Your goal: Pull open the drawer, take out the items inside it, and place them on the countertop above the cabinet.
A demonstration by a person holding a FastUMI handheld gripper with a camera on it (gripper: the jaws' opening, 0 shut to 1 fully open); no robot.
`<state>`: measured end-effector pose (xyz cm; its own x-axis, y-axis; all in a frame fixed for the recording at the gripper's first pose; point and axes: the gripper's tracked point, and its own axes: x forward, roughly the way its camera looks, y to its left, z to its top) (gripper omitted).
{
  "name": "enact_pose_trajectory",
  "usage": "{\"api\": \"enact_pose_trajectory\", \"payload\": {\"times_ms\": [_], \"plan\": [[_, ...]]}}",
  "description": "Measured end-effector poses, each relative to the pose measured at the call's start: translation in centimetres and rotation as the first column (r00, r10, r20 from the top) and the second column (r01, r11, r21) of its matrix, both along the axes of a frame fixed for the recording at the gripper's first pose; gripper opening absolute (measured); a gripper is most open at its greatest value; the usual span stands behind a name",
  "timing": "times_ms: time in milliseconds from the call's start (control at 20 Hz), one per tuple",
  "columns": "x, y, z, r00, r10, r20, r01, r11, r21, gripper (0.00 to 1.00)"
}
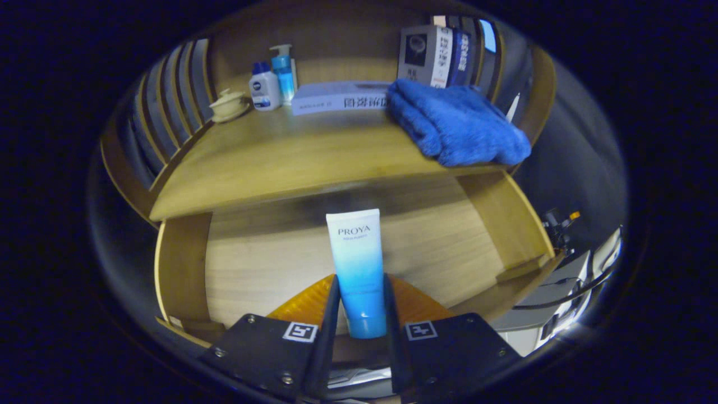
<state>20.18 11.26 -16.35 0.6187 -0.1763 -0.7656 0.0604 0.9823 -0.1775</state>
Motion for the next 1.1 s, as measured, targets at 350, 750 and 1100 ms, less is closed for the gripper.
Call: {"api": "enact_pose_trajectory", "payload": {"times_ms": [350, 750, 1100], "plan": [[2.9, 2.5, 9.0, 0.961, 0.042, 0.273, -0.059, 0.997, 0.053, 0.42], [9.7, 4.2, 9.3, 0.934, 0.106, 0.342, -0.152, 0.982, 0.11, 0.42], [12.3, 4.4, 4.7, 0.961, 0.146, 0.236, -0.175, 0.979, 0.106, 0.42]]}}
